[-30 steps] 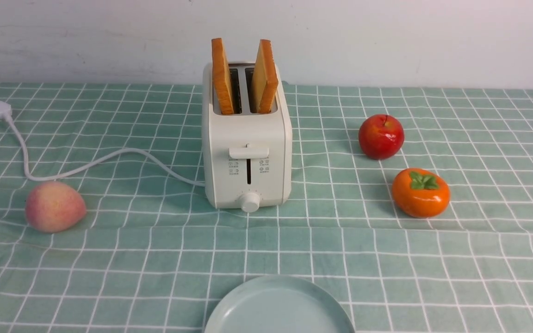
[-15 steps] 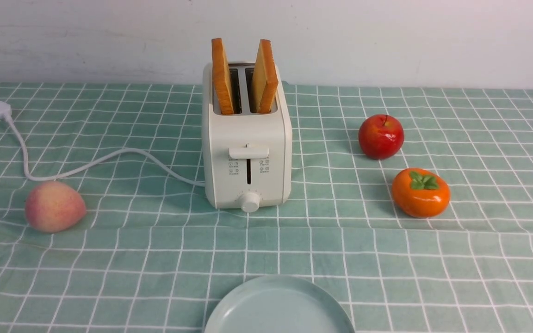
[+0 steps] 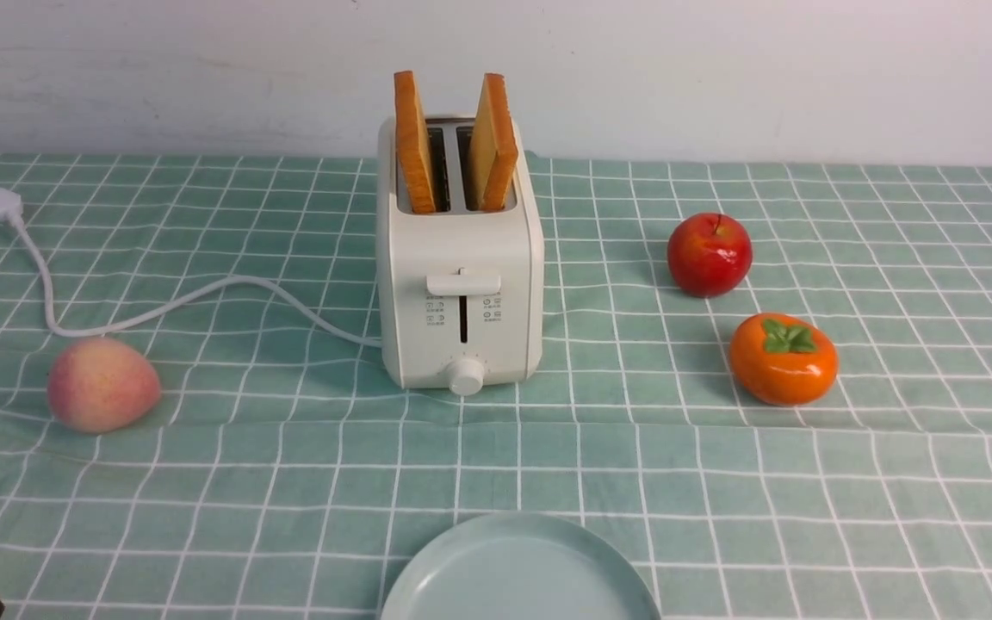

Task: Take toasted bread from bread machine on blue coffee table place on plate.
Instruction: 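Grasp the toast slice in the toaster and pull it up out of the slot with the right gripper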

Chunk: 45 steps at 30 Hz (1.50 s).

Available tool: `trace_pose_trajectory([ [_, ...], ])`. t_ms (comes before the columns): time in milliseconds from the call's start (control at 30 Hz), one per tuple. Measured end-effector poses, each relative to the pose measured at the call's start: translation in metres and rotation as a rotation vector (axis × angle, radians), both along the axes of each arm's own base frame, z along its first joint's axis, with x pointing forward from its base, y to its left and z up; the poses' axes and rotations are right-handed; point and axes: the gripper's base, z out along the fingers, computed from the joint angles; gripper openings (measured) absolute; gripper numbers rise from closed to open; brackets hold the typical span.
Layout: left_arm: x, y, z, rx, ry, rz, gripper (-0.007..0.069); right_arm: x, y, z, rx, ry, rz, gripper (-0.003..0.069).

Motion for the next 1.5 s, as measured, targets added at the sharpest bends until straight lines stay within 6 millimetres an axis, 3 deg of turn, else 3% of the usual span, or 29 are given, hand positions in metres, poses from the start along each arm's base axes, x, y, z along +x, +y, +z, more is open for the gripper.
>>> trace_pose_trajectory([
  [300,0.0,0.0,0.012,-0.053,-0.122,-0.003,0.0237,-0.004,0.001,0.026,-0.024,-0.294,0.01,0.024],
  [433,-0.005,0.002,0.038,-0.295,-0.387,-0.021,0.0237,-0.008,0.002,0.038,0.056,-0.43,0.036,0.024],
  [567,-0.014,0.007,0.057,-0.394,-0.604,-0.021,0.0237,-0.013,0.003,0.061,0.089,-0.493,0.05,0.024],
  [633,-0.02,0.013,0.081,-0.489,-0.68,-0.007,0.0237,-0.016,0.003,0.1,0.099,-0.554,0.055,0.024],
  [667,-0.02,0.013,0.083,-0.496,-0.679,-0.005,0.0237,-0.015,0.002,0.103,0.101,-0.551,0.055,0.024],
  [700,-0.019,0.015,0.104,-0.552,-0.684,0.005,0.0237,-0.015,0.001,0.132,0.144,-0.583,0.056,0.024],
  [800,-0.008,0.015,0.15,-0.584,-0.606,0.019,0.0237,0.001,-0.003,0.183,0.274,-0.521,0.062,0.024],
  [833,-0.007,0.014,0.156,-0.576,-0.598,0.016,0.0237,0.004,-0.003,0.182,0.276,-0.508,0.06,0.024],
  [900,0.015,0.006,0.183,-0.505,-0.441,0.006,0.0237,0.032,-0.005,0.215,0.312,-0.361,0.06,0.024],
  [967,0.028,-0.001,0.195,-0.439,-0.325,-0.018,0.0237,0.051,-0.006,0.232,0.307,-0.259,0.057,0.024],
  [1000,0.043,-0.009,0.203,-0.36,-0.185,-0.055,0.0237,0.073,-0.008,0.236,0.28,-0.113,0.047,0.024],
  [1100,0.062,-0.021,0.208,-0.241,0.033,-0.121,0.0237,0.113,-0.013,0.23,0.219,0.104,0.031,0.024],
  [1233,0.081,-0.029,0.197,-0.094,0.251,-0.177,0.0237,0.158,-0.011,0.205,0.261,0.269,0.061,0.024],
  [1267,0.086,-0.031,0.189,-0.051,0.329,-0.198,0.0237,0.179,-0.001,0.187,0.319,0.378,0.11,0.024],
  [1367,0.089,-0.033,0.18,-0.03,0.419,-0.221,0.0237,0.2,0.019,0.166,0.327,0.525,0.198,0.024],
  [1400,0.09,-0.035,0.174,-0.026,0.485,-0.239,0.0237,0.219,0.04,0.153,0.291,0.646,0.303,0.024],
  [1500,0.089,-0.037,0.168,-0.05,0.561,-0.257,0.0237,0.24,0.066,0.148,0.247,0.735,0.43,0.024],
])
